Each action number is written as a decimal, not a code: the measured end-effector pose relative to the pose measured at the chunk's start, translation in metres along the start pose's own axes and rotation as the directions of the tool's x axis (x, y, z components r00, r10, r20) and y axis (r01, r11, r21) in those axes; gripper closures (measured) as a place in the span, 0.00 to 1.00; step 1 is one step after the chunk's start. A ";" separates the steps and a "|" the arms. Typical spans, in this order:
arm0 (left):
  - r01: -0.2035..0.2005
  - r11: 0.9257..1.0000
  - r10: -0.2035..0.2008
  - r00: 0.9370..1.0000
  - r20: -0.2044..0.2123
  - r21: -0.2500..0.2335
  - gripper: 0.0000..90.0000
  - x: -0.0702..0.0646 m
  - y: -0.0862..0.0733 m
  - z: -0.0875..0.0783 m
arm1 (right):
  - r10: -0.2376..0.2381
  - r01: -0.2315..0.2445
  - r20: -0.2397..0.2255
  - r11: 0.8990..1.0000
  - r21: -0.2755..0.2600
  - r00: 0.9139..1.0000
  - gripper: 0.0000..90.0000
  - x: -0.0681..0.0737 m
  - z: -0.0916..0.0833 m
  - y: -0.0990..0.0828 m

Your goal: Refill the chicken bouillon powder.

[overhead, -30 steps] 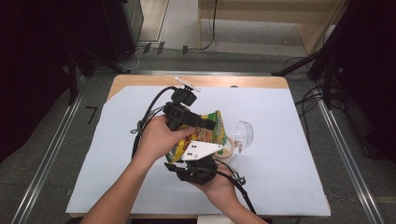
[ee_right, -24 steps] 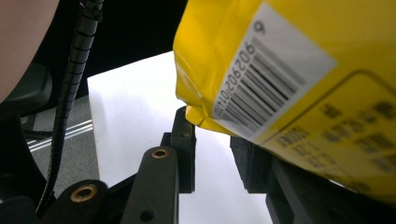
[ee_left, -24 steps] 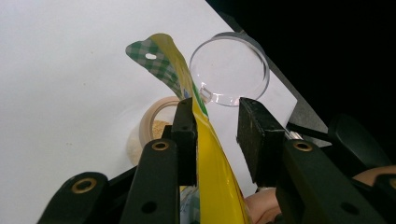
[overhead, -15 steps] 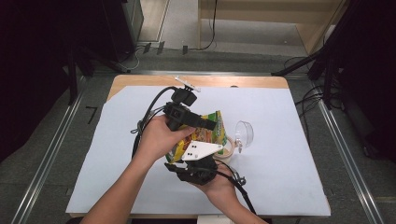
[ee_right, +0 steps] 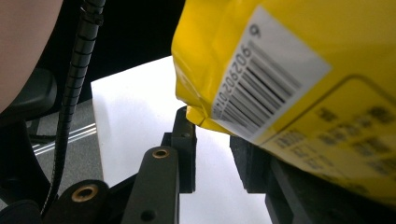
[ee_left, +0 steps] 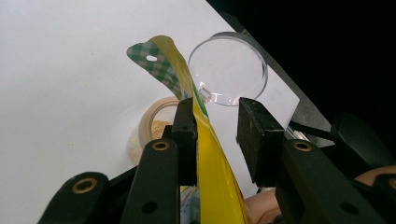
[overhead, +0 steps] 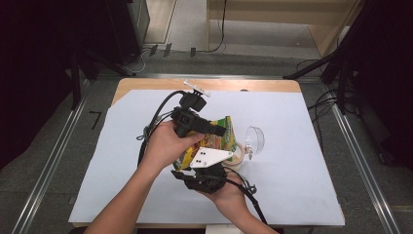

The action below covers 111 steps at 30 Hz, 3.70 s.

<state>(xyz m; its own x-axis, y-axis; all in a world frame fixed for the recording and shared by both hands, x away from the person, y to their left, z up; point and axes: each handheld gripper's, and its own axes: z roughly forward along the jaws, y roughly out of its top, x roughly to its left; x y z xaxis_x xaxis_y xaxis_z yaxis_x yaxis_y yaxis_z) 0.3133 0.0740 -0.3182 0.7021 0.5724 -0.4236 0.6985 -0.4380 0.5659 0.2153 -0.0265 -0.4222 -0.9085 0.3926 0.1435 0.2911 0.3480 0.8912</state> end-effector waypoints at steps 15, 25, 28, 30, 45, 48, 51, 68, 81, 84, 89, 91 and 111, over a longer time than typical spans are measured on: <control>0.012 1.000 -0.012 1.000 0.008 -0.008 0.77 0.001 0.001 -0.001 | 0.004 -0.004 -0.008 1.000 0.004 1.000 0.81 0.000 -0.001 0.002; 0.012 1.000 -0.012 1.000 0.002 -0.002 0.78 0.001 0.001 0.000 | 0.003 -0.003 -0.004 1.000 0.007 1.000 0.81 0.000 0.000 0.002; 0.004 1.000 -0.004 1.000 -0.002 -0.001 0.78 0.000 0.001 0.000 | 0.005 -0.005 -0.001 1.000 0.004 1.000 0.81 0.000 0.000 0.001; 0.003 1.000 -0.003 1.000 -0.004 0.000 0.78 -0.001 0.000 0.000 | 0.007 -0.007 -0.003 1.000 0.002 1.000 0.81 0.000 0.000 0.001; 0.001 1.000 -0.001 1.000 -0.007 0.000 0.78 -0.001 0.000 0.001 | 0.013 -0.013 -0.008 1.000 0.002 1.000 0.81 0.000 0.000 0.001; 0.001 1.000 -0.001 1.000 -0.005 0.000 0.78 -0.001 0.000 0.001 | 0.011 -0.011 -0.008 1.000 0.003 1.000 0.81 0.000 0.000 0.000; 0.002 1.000 -0.002 1.000 -0.004 0.000 0.78 -0.001 0.000 0.001 | 0.010 -0.010 -0.008 1.000 0.003 1.000 0.81 -0.001 0.000 0.000; 0.008 1.000 -0.008 1.000 0.011 0.011 0.77 -0.002 0.000 0.000 | 0.005 -0.005 -0.004 1.000 0.005 1.000 0.81 0.000 0.000 0.000; 0.004 1.000 -0.004 1.000 0.010 0.005 0.77 -0.004 0.000 0.000 | -0.001 0.001 -0.002 1.000 -0.003 1.000 0.81 0.000 0.000 0.000; 0.001 1.000 -0.001 1.000 0.009 0.008 0.77 -0.004 0.000 0.000 | -0.004 0.004 -0.003 1.000 -0.005 1.000 0.81 0.000 0.001 -0.001; 0.000 1.000 0.000 1.000 0.007 0.004 0.77 -0.005 0.000 0.001 | 0.000 0.000 0.002 1.000 -0.004 1.000 0.81 0.000 0.001 -0.001; 0.001 1.000 -0.001 1.000 0.007 0.005 0.77 -0.006 0.000 0.001 | 0.001 -0.001 0.003 1.000 -0.004 1.000 0.81 0.000 0.001 -0.002; 0.018 1.000 -0.018 1.000 0.023 -0.010 0.77 0.003 0.001 0.000 | 0.004 -0.004 -0.002 1.000 0.008 1.000 0.81 -0.001 0.000 0.003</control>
<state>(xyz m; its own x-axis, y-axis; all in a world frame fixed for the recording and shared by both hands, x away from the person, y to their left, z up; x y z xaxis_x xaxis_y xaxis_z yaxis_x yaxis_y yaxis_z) 0.3161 0.0753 -0.3185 0.6926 0.5637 -0.4501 0.7097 -0.4209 0.5649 0.2171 -0.0257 -0.4202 -0.9081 0.3918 0.1478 0.2969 0.3535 0.8871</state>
